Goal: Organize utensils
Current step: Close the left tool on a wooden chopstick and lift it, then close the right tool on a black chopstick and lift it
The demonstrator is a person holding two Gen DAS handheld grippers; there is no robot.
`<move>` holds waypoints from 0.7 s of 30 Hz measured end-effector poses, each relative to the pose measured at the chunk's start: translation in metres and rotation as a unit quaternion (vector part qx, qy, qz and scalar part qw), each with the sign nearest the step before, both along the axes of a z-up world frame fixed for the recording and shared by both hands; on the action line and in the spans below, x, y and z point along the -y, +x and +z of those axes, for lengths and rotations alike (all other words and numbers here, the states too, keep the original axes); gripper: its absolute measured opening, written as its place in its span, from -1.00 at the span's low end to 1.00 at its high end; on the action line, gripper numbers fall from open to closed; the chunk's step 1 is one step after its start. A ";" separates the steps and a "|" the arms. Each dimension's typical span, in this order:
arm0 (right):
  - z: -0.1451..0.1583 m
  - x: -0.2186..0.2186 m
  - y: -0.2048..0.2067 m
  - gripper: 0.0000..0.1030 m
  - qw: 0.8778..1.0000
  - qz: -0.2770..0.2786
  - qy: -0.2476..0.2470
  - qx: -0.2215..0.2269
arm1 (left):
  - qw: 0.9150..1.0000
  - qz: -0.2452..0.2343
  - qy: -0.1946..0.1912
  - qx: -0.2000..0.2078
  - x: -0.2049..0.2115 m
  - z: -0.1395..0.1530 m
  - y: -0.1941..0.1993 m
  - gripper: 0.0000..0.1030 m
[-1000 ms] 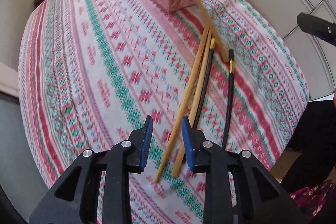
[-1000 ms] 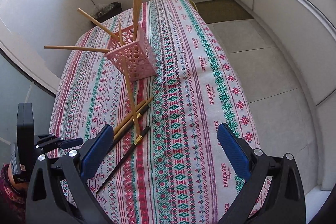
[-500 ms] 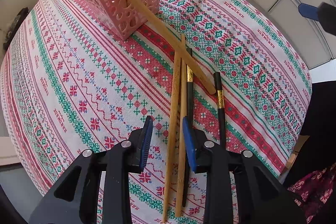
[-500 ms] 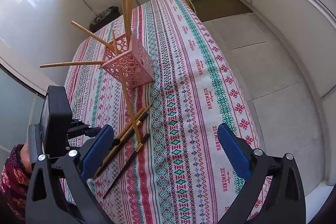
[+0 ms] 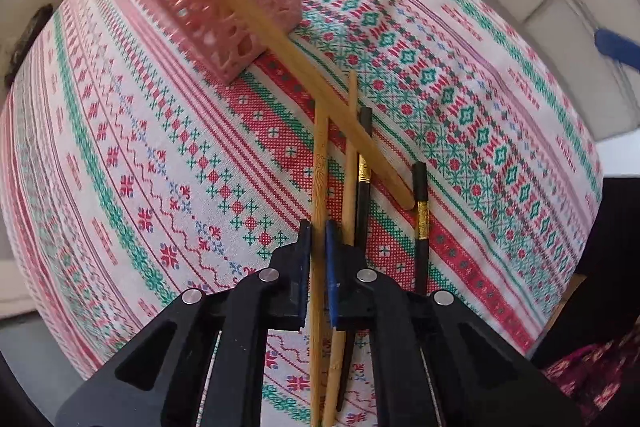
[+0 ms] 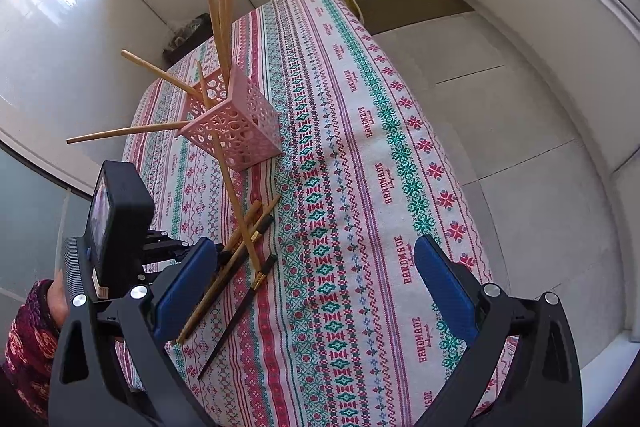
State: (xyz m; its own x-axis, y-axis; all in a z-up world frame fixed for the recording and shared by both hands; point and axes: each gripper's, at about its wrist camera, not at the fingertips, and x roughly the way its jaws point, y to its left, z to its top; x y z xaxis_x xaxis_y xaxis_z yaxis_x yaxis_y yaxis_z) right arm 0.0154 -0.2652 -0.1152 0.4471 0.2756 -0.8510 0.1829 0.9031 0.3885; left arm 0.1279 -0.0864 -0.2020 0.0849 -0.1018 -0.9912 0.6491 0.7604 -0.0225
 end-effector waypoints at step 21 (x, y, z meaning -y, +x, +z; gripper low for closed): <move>-0.069 -0.119 0.010 -0.12 0.983 -0.011 -0.069 -0.170 | 0.892 0.250 -0.312 0.211 -0.122 0.088 -0.078 -0.88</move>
State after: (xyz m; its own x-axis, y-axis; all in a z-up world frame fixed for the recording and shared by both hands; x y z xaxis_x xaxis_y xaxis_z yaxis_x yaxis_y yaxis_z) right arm 0.0258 -0.1466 -0.1846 0.1347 0.1402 -0.9809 0.3005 0.9375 0.1753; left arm 0.0498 0.0356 -0.1140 0.6256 -0.4675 -0.6246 0.2833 0.8821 -0.3764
